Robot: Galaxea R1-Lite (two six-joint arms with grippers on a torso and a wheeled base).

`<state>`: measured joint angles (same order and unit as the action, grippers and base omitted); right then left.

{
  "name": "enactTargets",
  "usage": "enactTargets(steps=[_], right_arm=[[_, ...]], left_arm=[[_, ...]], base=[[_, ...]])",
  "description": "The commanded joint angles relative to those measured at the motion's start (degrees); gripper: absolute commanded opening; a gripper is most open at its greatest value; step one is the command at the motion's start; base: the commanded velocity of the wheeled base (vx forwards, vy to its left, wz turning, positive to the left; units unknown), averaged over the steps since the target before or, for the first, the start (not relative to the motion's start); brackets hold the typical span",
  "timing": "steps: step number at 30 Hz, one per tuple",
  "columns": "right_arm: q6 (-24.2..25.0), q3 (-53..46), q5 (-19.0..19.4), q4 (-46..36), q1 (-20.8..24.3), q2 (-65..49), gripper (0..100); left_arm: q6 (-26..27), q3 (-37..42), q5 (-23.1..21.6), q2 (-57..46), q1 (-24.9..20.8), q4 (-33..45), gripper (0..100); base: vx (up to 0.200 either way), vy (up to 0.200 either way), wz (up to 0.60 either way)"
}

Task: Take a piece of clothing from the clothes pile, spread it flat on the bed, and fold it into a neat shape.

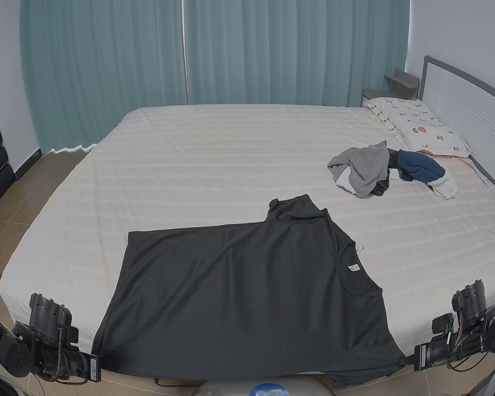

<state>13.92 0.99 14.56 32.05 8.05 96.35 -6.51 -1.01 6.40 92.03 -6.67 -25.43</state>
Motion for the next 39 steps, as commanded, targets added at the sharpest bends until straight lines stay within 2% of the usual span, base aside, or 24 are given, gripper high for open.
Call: enactTargets(steps=[1, 14, 20, 26, 39], right_arm=[[0.1, -1.0, 0.1, -0.5, 0.7, -2.5, 0], [1.3, 1.8, 0.3, 5.9, 0.0, -1.7, 0], [4.7, 10.0, 0.2, 6.1, -0.7, -1.6, 0], [5.0, 15.6, 0.3, 5.7, -1.2, 1.2, 0], [5.1, 18.8, 0.4, 6.0, -1.6, 5.9, 0]], left_arm=[[1.1, 0.6, 0.0, -2.3, 0.0, 1.7, 0], [-1.9, -5.8, -0.7, -5.0, 1.8, 1.6, 0], [-7.6, -12.6, -2.6, -4.4, 1.9, 1.6, 0], [-8.0, -15.2, -3.3, -1.7, 2.8, 1.4, 0], [-8.1, -20.6, -3.3, 3.9, 3.2, 1.3, 0]], base=[[0.0, 0.0, 0.0], [0.0, 0.0, 0.0], [0.0, 0.0, 0.0], [0.0, 0.0, 0.0], [0.0, 0.0, 0.0]])
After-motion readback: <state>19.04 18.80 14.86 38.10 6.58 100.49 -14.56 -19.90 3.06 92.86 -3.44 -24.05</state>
